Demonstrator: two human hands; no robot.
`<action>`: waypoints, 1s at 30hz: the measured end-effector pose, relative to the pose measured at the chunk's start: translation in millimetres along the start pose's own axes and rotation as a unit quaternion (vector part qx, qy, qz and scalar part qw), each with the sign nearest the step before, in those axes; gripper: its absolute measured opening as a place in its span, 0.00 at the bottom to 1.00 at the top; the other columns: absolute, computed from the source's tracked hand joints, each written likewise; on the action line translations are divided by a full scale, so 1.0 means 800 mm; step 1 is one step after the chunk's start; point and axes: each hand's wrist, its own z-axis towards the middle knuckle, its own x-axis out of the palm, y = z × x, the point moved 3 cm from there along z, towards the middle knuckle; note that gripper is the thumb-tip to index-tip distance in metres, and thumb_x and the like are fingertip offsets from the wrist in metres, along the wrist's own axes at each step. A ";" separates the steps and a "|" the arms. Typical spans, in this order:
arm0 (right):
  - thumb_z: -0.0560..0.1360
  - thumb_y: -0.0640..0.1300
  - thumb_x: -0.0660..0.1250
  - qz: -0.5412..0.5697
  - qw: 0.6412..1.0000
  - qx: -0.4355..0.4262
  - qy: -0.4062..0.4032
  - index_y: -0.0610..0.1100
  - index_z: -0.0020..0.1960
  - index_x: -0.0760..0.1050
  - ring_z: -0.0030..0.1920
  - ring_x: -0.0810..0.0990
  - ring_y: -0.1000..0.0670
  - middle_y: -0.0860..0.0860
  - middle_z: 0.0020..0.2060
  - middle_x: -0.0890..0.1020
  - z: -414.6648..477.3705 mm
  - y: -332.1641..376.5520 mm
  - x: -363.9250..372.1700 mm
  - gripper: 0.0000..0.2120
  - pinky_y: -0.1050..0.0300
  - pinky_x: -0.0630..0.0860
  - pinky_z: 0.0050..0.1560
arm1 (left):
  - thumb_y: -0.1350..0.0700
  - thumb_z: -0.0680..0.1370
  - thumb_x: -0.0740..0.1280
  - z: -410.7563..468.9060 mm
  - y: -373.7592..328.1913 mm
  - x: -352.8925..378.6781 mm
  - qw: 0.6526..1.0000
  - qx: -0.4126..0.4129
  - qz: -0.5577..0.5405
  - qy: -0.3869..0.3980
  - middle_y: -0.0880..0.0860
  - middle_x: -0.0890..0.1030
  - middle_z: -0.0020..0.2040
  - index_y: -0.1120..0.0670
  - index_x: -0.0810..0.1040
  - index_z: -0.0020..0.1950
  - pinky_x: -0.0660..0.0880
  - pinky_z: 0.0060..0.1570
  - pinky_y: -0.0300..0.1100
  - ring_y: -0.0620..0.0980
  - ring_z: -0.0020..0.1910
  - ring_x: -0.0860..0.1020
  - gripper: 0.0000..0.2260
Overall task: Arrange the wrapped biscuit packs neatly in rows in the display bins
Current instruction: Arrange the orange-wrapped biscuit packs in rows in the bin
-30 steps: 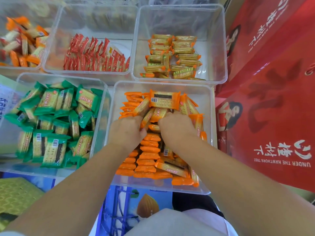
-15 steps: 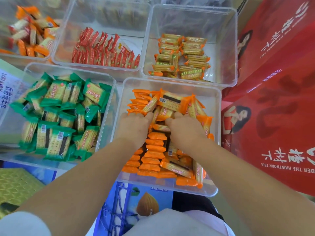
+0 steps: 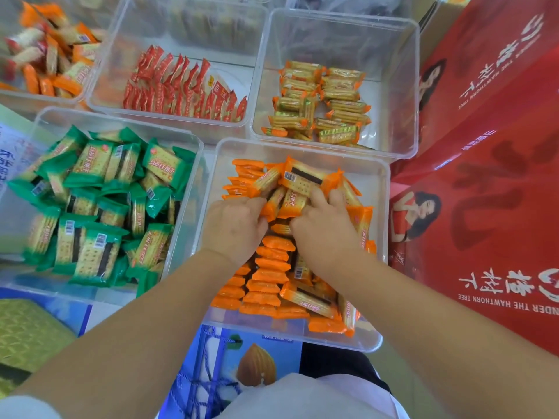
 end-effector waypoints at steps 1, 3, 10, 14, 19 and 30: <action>0.76 0.47 0.67 -0.002 1.000 -0.017 -0.004 0.52 0.43 0.80 0.55 0.67 0.42 0.51 0.40 0.81 0.002 0.005 -0.001 0.05 0.42 0.58 0.55 | 0.55 0.76 0.71 0.000 0.000 -0.008 1.000 -0.004 -0.020 -0.010 0.57 0.83 0.42 0.55 0.84 0.54 0.75 0.41 0.50 0.60 0.41 0.80 0.09; 0.74 0.46 0.69 0.010 0.999 -0.039 -0.018 0.51 0.47 0.78 0.56 0.69 0.41 0.51 0.41 0.81 0.007 0.013 -0.003 0.02 0.42 0.59 0.55 | 0.55 0.74 0.72 0.001 0.005 -0.023 0.998 -0.017 -0.057 -0.023 0.56 0.82 0.42 0.54 0.85 0.53 0.77 0.40 0.51 0.60 0.41 0.79 0.09; 0.76 0.35 0.62 0.085 0.996 -0.020 0.011 0.49 0.55 0.75 0.40 0.76 0.43 0.50 0.39 0.73 0.028 0.027 0.007 0.12 0.51 0.66 0.34 | 0.61 0.73 0.74 -0.012 0.039 -0.048 0.988 -0.033 -0.145 -0.040 0.53 0.78 0.55 0.57 0.84 0.57 0.75 0.56 0.49 0.53 0.55 0.76 0.12; 0.76 0.34 0.61 0.047 0.998 -0.022 0.046 0.48 0.41 0.72 0.41 0.81 0.43 0.49 0.41 0.80 0.034 0.019 -0.002 0.11 0.52 0.69 0.34 | 0.61 0.76 0.71 -0.022 0.033 -0.053 0.988 -0.012 -0.152 -0.037 0.54 0.83 0.55 0.55 0.83 0.58 0.75 0.58 0.51 0.55 0.54 0.79 0.11; 0.77 0.36 0.62 -0.007 0.995 -0.046 0.091 0.49 0.35 0.67 0.36 0.77 0.44 0.51 0.36 0.78 0.048 0.023 -0.018 0.14 0.54 0.64 0.32 | 0.60 0.80 0.67 -0.036 0.032 -0.057 0.978 -0.041 -0.196 -0.051 0.54 0.84 0.54 0.54 0.80 0.63 0.78 0.49 0.49 0.55 0.50 0.81 0.12; 0.70 0.45 0.73 0.408 0.904 0.090 0.092 0.47 0.55 0.81 0.50 0.82 0.47 0.52 0.47 0.85 0.056 0.013 -0.001 0.14 0.52 0.80 0.49 | 0.60 0.75 0.70 -0.048 0.026 -0.022 0.987 -0.043 -0.149 0.034 0.52 0.76 0.66 0.50 0.66 0.76 0.74 0.56 0.51 0.56 0.62 0.73 0.30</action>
